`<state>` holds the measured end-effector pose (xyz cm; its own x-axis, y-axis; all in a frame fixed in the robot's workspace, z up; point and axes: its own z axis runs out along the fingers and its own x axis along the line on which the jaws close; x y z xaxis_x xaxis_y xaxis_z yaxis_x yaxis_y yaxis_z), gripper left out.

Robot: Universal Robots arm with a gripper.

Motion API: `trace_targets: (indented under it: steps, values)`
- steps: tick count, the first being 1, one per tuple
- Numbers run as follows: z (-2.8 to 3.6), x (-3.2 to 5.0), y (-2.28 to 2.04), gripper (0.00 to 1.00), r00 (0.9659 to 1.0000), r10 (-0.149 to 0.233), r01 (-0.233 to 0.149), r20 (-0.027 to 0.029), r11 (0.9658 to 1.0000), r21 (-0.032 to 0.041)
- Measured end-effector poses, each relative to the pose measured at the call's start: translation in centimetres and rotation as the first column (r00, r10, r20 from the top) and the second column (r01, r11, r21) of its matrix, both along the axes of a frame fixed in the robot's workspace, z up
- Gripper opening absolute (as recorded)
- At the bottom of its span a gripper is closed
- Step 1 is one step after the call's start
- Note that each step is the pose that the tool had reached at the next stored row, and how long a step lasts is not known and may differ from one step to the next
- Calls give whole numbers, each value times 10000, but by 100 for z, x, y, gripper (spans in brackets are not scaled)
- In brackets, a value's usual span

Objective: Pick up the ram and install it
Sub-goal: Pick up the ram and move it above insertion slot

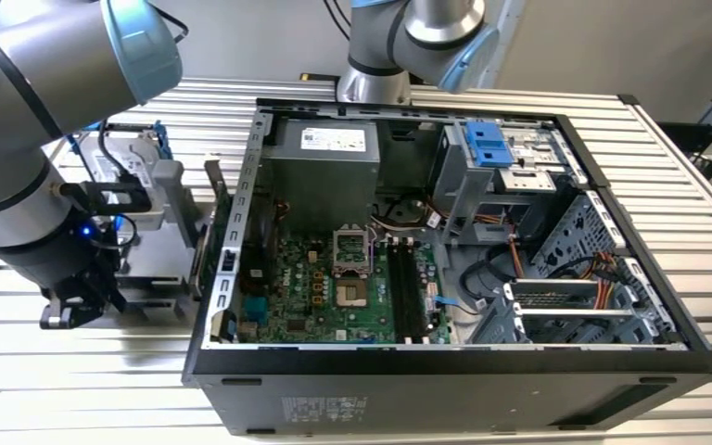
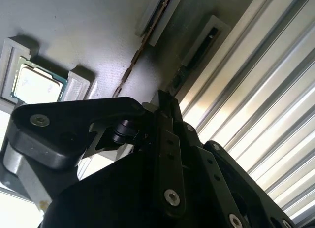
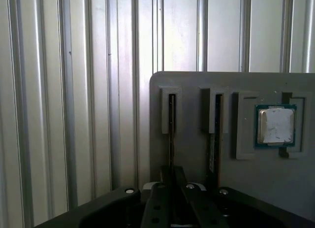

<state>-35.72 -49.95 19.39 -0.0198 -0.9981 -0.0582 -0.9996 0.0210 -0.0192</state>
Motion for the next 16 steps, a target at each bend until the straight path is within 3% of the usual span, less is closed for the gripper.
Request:
trace_targets:
  steps: [16]
  values:
    - [277, 0, 0, 0, 10000, 0, 0, -1, 10000, -1]
